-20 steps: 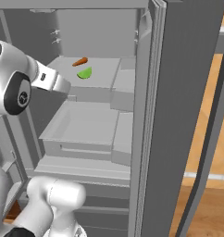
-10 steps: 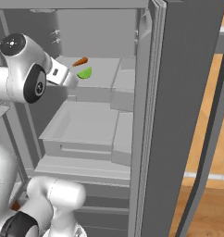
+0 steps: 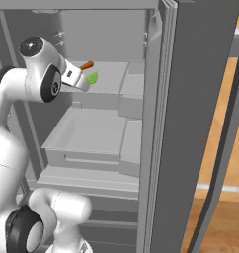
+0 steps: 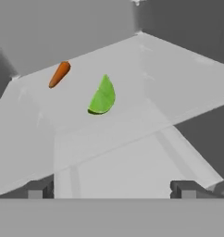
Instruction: Grab a lemon wedge from the fridge and one ice cube from the ice bowl, and put them in the glass of lemonade.
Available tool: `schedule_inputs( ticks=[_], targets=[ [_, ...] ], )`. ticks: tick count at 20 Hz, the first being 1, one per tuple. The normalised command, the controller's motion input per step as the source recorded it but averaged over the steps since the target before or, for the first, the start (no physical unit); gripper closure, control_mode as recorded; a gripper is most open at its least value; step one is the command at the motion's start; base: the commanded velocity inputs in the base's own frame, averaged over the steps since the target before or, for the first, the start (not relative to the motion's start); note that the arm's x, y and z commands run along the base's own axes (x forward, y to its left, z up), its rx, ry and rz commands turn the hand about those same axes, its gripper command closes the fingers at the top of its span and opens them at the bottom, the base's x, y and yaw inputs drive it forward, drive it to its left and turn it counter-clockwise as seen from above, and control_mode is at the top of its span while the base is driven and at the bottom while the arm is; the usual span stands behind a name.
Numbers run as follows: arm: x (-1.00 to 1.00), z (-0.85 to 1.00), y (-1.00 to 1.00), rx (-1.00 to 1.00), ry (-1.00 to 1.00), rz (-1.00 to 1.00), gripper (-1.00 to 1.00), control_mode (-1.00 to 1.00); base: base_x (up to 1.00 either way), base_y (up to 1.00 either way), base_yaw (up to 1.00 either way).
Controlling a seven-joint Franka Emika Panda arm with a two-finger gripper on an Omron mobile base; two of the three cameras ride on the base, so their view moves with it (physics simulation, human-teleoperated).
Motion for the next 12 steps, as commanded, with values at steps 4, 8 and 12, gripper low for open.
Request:
schedule_inputs(
  ticks=[4, 8, 12],
  targets=[
    [0.57, -0.18, 0.0, 0.0, 0.04, -0.02, -1.0, -1.0, 0.0, 0.0, 0.0],
    [0.54, -0.16, 0.0, 0.0, 0.07, -0.01, -1.0, -1.0, 0.0, 0.0, 0.0],
    [0.56, -0.12, 0.0, 0.0, 0.09, -0.02, -1.0, -1.0, 0.0, 0.0, 0.0]
  ],
)
